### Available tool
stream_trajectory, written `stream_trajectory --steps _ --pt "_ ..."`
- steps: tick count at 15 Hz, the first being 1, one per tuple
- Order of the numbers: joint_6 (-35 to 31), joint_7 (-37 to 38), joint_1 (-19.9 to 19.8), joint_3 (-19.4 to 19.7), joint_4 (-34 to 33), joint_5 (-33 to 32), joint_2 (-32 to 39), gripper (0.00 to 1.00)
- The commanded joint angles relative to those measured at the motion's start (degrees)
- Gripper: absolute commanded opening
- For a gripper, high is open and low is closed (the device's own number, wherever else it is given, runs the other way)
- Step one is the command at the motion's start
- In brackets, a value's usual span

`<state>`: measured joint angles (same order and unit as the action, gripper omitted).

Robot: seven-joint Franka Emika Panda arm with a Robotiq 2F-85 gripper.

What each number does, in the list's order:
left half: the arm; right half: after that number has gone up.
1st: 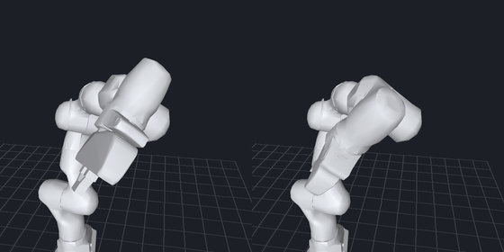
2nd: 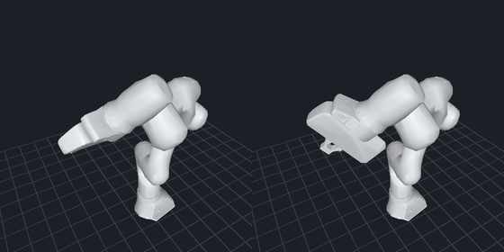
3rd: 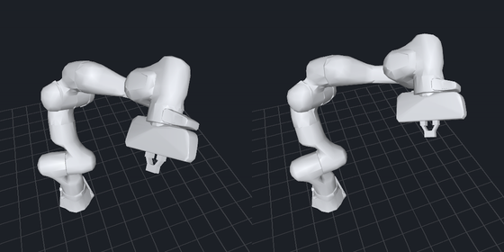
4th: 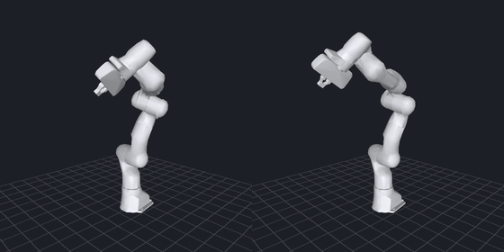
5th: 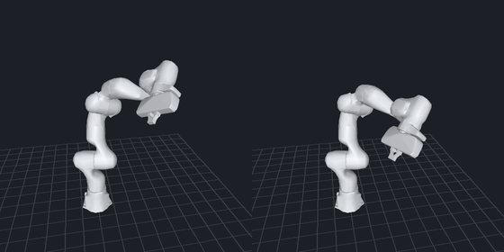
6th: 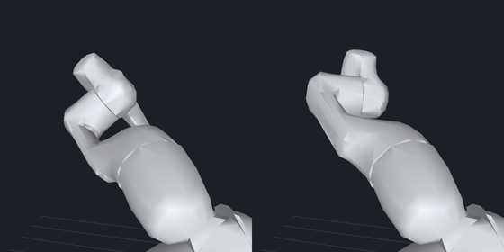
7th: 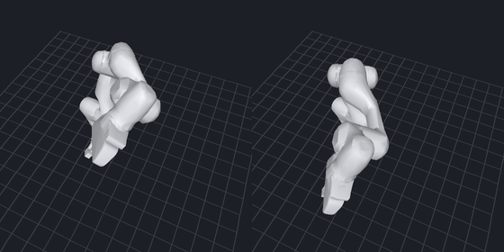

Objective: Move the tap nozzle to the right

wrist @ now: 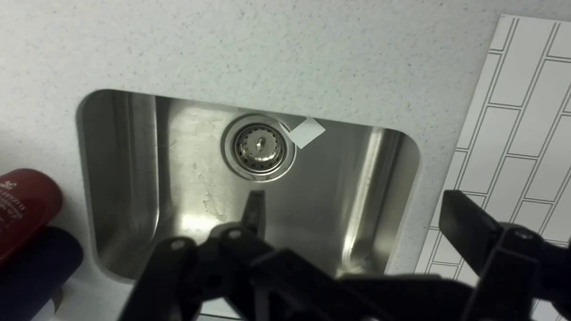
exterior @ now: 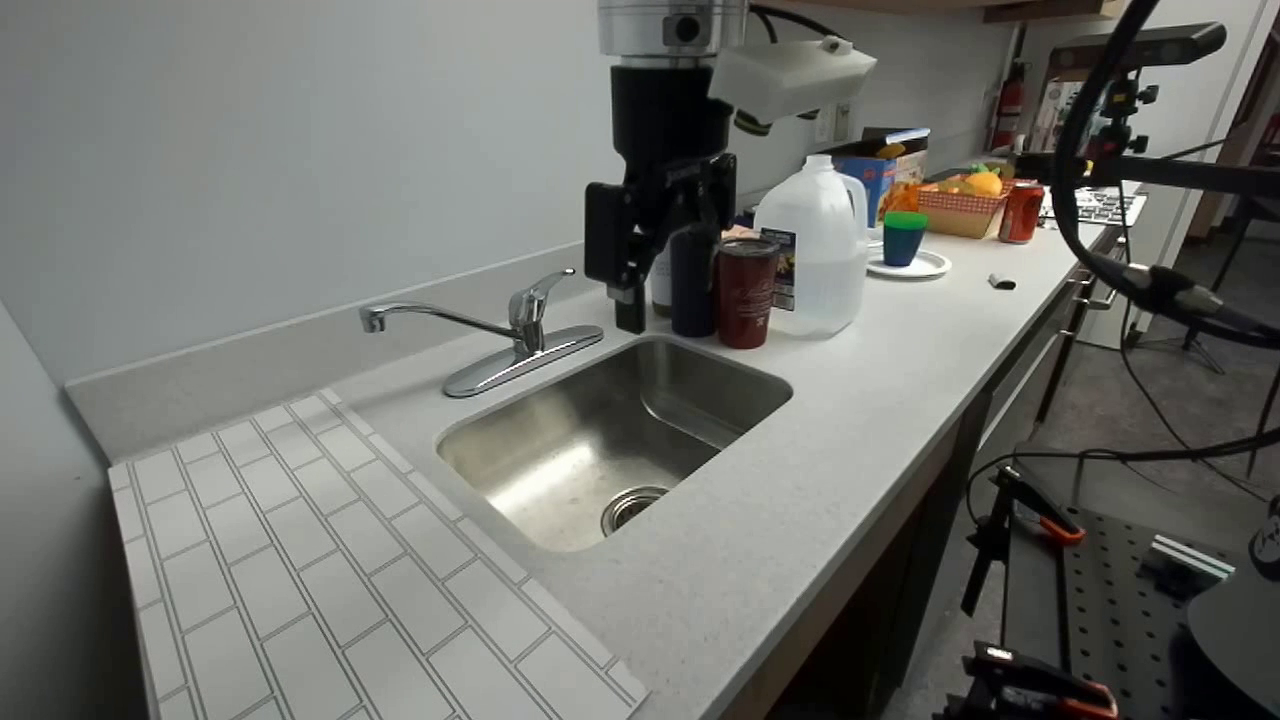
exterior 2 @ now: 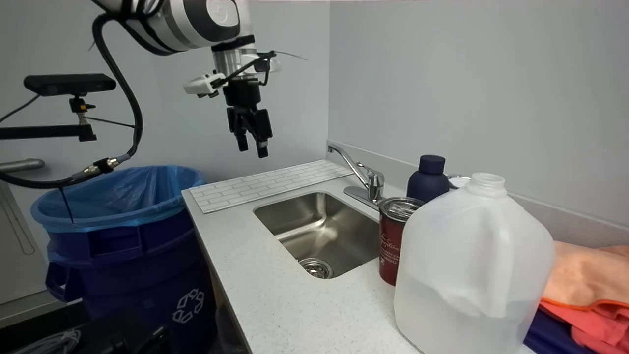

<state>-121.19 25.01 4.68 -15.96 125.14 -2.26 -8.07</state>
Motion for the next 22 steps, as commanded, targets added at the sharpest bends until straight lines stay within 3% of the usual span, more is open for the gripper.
stream_trajectory --steps 1,7,8,17,22 --pt "-3.65 -7.35 0.37 3.91 -2.03 -1.21 2.72 1.0" --pt "-12.98 -12.79 0.51 7.09 -4.46 1.71 5.06 1.0" --pt "-11.84 -10.24 0.74 6.74 -2.61 0.2 4.33 1.0" --pt "-12.57 -11.09 0.71 7.18 -3.55 0.46 4.56 1.0" --pt "-12.14 -11.41 0.11 8.15 -7.67 0.76 8.06 1.0"
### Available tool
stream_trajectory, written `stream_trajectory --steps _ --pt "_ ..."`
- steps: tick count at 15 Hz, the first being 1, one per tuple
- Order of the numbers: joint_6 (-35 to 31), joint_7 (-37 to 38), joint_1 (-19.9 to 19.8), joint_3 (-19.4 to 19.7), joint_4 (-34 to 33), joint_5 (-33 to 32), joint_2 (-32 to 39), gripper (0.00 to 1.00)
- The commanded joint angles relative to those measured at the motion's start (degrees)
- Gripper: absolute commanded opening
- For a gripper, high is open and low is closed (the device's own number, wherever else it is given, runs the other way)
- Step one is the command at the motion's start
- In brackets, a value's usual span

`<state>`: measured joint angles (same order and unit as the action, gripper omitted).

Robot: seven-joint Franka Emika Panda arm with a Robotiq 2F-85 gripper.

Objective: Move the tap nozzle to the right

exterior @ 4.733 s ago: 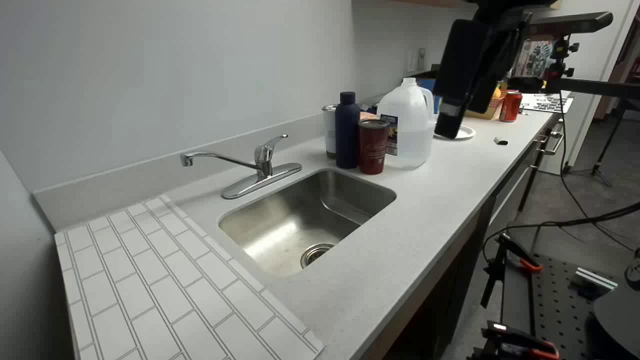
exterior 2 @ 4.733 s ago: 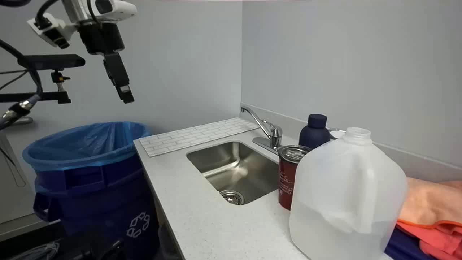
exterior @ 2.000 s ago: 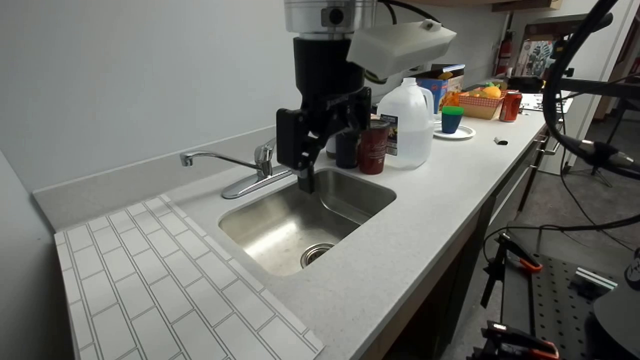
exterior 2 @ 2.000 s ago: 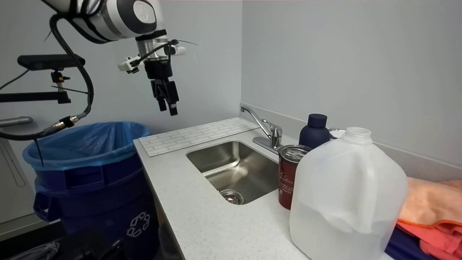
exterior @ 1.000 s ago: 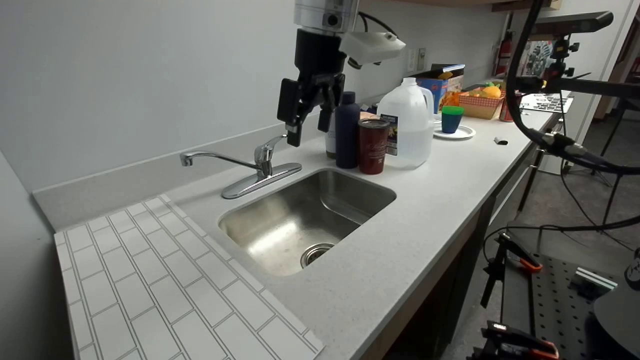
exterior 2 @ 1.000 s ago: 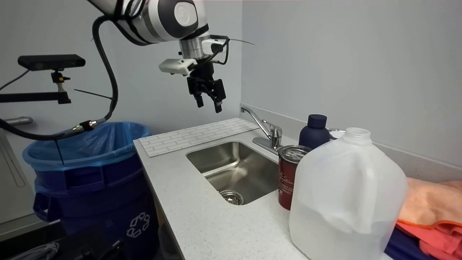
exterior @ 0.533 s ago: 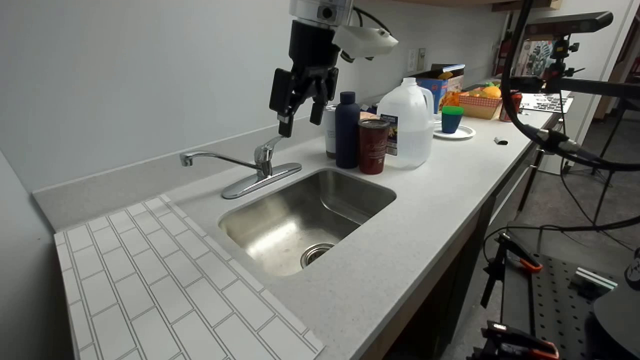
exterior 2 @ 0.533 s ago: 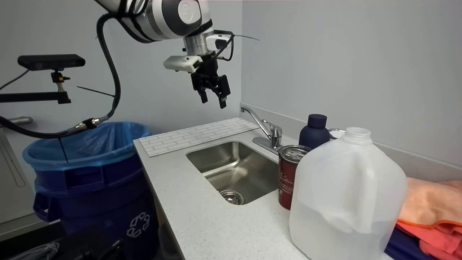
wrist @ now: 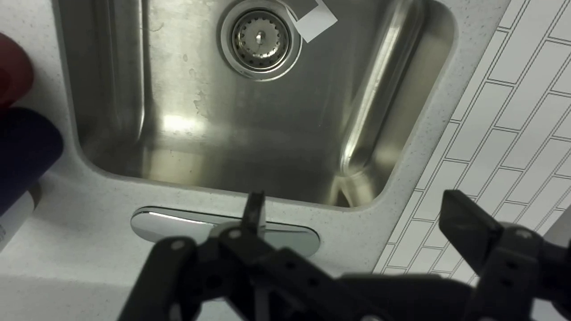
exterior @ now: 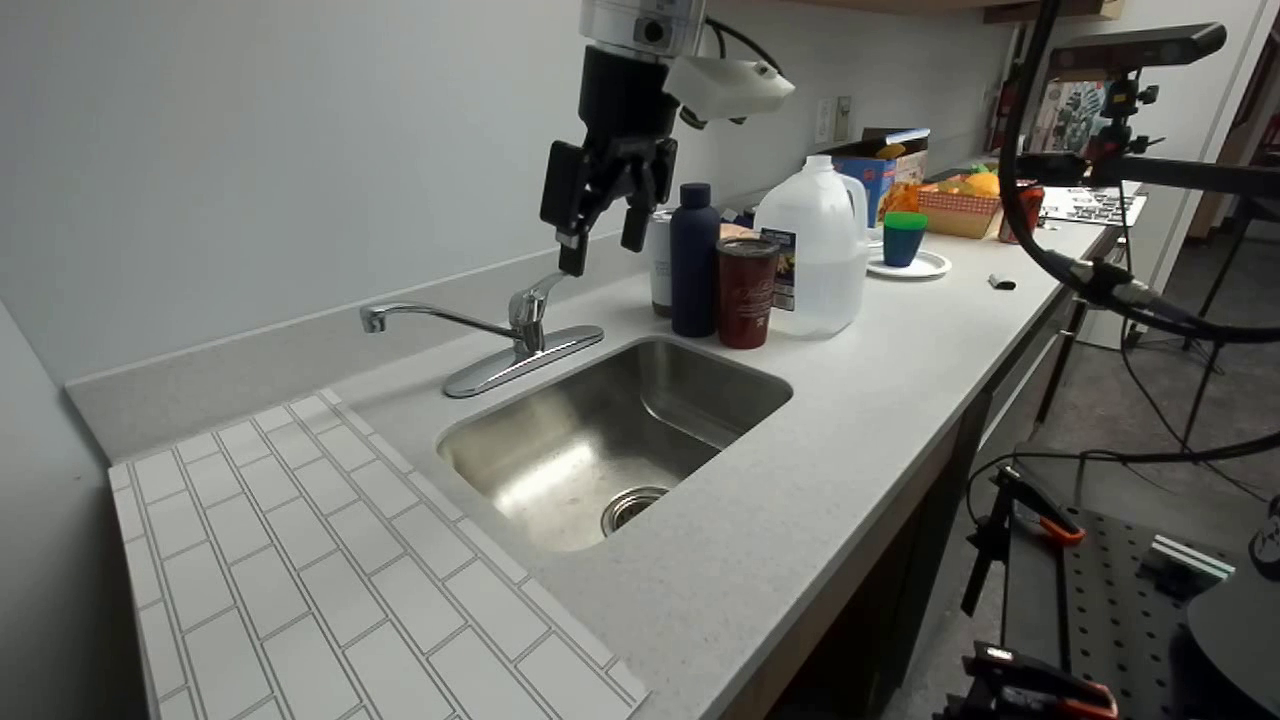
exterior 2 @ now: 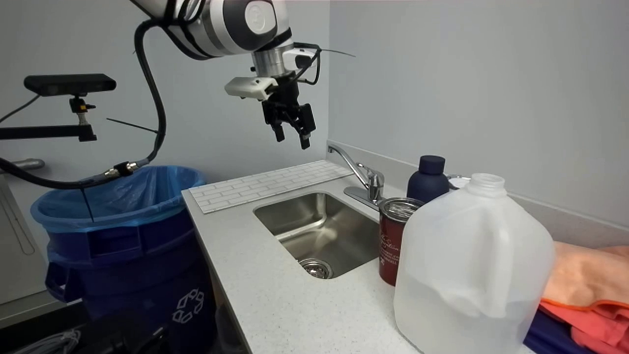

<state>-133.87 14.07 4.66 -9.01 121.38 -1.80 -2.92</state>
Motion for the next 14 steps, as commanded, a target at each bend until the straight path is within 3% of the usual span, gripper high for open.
stream_trajectory --steps 1,9,14 --pt "0.44 -1.35 0.07 1.53 -5.15 0.46 3.76 1.0" --pt "-2.8 -12.02 0.3 2.03 -13.04 4.54 9.48 1.0" --pt "-8.57 -19.46 -0.5 1.84 -13.42 10.25 10.88 1.0"
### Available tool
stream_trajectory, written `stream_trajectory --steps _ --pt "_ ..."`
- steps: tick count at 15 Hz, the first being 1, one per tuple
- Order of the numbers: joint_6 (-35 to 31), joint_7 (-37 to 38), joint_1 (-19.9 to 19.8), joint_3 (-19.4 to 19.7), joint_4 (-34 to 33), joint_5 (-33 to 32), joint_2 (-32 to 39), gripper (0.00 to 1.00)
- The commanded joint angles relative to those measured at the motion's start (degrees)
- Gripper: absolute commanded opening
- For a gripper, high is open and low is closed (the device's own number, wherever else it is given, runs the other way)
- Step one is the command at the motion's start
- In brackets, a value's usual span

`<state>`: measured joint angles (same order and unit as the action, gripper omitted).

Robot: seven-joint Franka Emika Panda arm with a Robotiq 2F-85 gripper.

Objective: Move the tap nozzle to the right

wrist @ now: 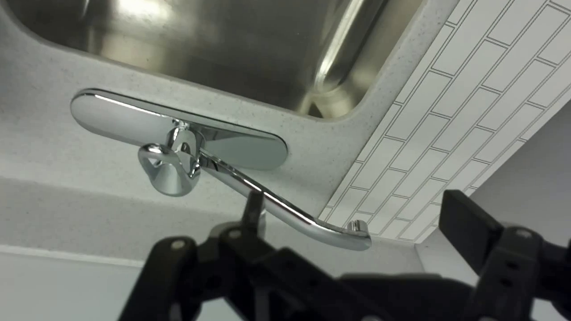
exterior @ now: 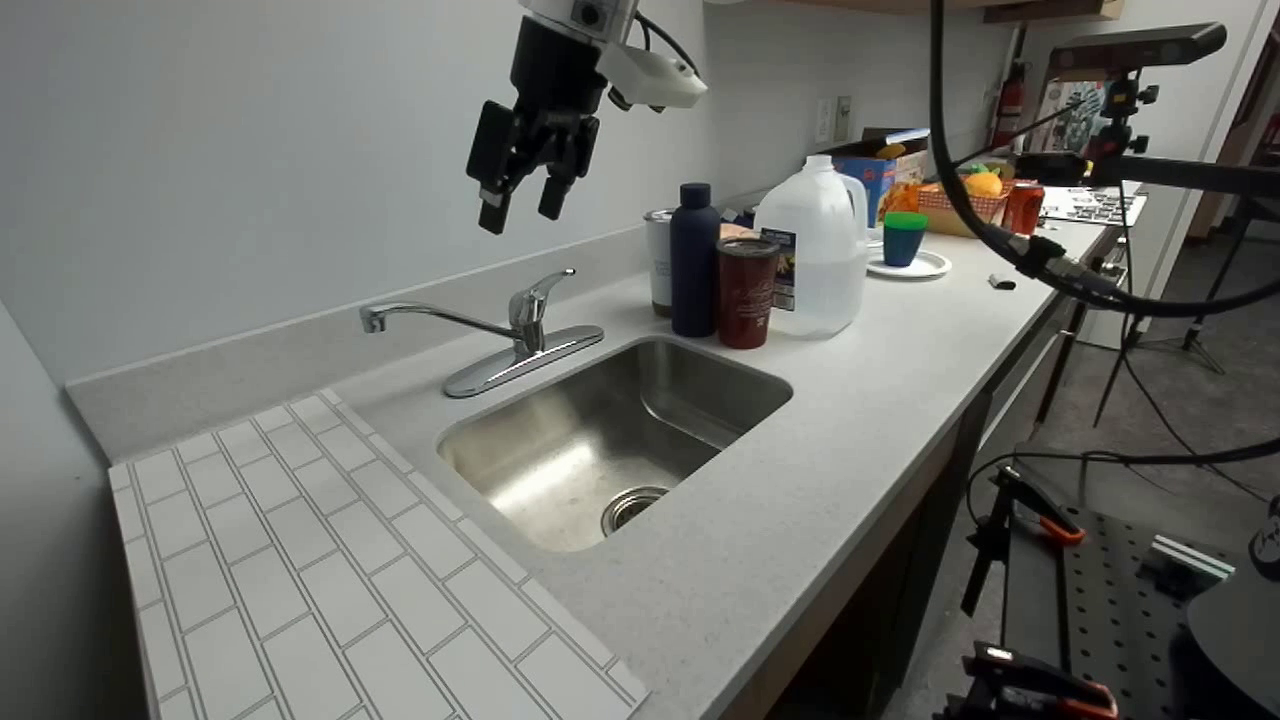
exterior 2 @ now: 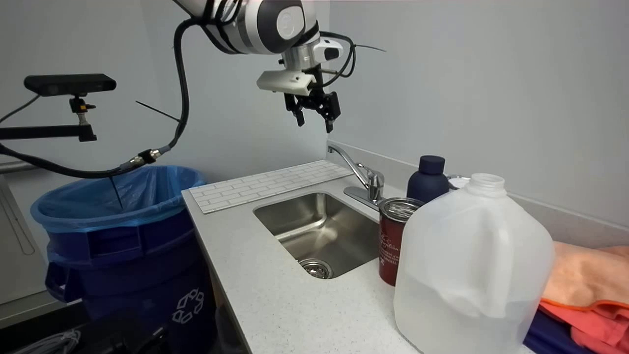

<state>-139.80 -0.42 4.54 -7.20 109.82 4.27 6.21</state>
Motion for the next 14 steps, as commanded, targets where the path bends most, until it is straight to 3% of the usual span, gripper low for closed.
stream_trajectory --steps 1,2,4,5,8,14 --pt "-3.23 -5.98 -0.5 -0.08 -1.82 5.61 1.84 1.0" --pt "-5.28 -1.0 2.0 -1.05 -9.63 2.7 10.64 1.0" --pt "-3.79 1.24 3.11 -1.12 -13.59 1.14 13.75 1.0" --pt "-4.07 -0.93 1.75 -0.68 -5.43 2.39 6.46 1.0" --pt "-4.07 0.54 3.33 -1.13 -10.88 1.75 12.45 1.0" --pt "-4.16 0.48 3.23 -1.0 -12.37 1.76 13.31 1.0"
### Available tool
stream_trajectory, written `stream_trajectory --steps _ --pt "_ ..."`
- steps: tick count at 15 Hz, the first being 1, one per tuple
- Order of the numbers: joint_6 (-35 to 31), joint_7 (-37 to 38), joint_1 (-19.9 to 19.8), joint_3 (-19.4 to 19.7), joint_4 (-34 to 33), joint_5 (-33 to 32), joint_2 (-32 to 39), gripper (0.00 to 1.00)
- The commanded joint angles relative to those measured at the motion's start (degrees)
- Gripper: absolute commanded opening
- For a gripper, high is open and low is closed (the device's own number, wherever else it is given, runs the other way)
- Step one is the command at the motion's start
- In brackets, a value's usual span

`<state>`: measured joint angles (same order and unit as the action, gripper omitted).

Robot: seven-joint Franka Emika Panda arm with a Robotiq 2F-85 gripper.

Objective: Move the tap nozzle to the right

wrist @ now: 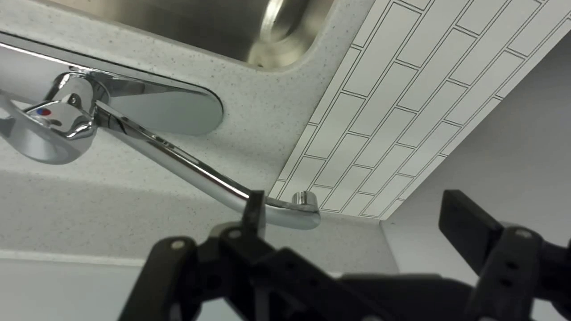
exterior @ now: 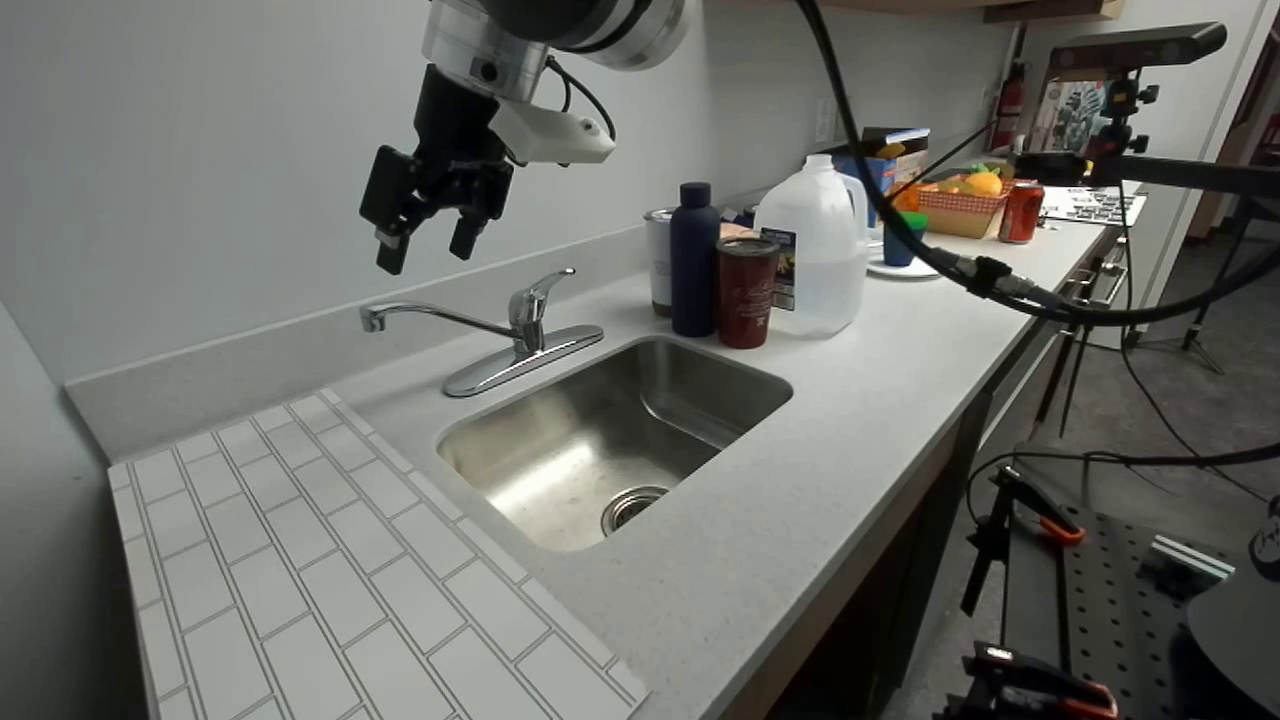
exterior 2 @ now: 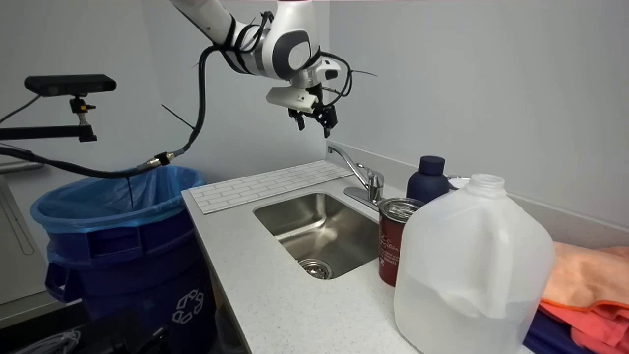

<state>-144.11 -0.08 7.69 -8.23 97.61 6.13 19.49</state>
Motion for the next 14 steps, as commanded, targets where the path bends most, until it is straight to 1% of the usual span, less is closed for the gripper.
stream_trajectory --steps 1,5,7,11,14 --pt "-1.89 -0.3 0.35 0.51 0.15 -1.57 0.23 1.0" --pt "-9.56 -0.4 0.63 0.99 1.08 -4.41 0.99 1.0" --pt "-13.21 -1.35 0.27 0.55 1.34 -4.63 1.6 1.0" --pt "-19.62 -4.99 -1.04 -1.39 1.95 -3.09 2.93 1.0" --pt "-23.01 -7.18 -2.03 -3.03 2.01 -1.92 3.89 1.0"
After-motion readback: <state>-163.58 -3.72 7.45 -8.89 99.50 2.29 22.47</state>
